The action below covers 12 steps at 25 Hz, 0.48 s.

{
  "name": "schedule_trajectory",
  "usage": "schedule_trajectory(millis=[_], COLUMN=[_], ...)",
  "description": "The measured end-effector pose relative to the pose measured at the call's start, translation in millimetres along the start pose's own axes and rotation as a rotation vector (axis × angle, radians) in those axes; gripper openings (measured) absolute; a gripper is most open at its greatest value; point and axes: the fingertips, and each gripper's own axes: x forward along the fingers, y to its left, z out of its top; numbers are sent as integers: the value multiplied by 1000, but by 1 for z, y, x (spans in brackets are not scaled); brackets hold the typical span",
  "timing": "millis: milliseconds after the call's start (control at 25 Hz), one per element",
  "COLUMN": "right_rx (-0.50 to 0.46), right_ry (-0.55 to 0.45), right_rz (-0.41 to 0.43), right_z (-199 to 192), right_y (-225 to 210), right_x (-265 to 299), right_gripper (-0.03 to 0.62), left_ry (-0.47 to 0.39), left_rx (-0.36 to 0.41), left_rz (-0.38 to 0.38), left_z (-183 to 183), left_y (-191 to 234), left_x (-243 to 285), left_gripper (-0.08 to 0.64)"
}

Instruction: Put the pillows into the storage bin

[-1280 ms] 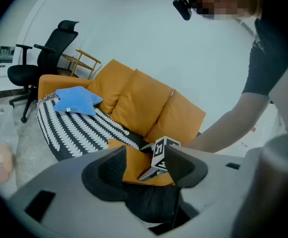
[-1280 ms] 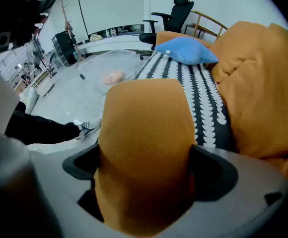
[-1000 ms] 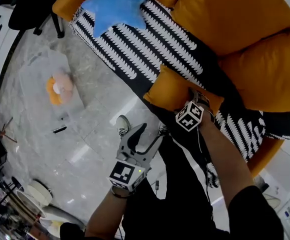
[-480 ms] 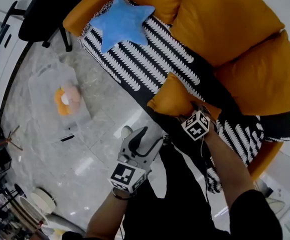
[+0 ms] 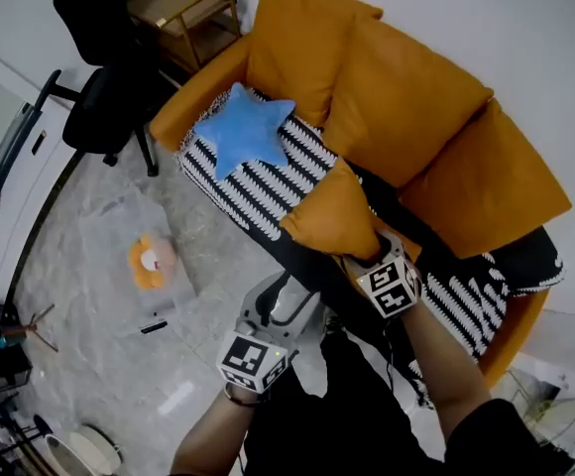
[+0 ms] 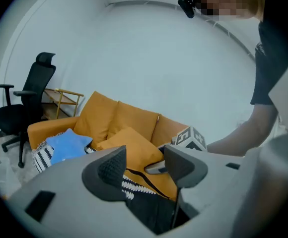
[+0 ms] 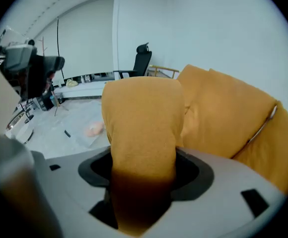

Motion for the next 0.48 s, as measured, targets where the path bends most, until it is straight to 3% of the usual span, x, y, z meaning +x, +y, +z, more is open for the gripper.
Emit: schedule_trajectory(millis=[480], right_rx=[61], right_ry=[-395], right_rz=[-188], right_z=[178], right_y=[-11], right_x=[-168], right_gripper=[321], left_ry=[-177], left_rx=[215], left_rz=[-33], left_z=[146], left_y=[-11], left_x=[-53], left_gripper=[225])
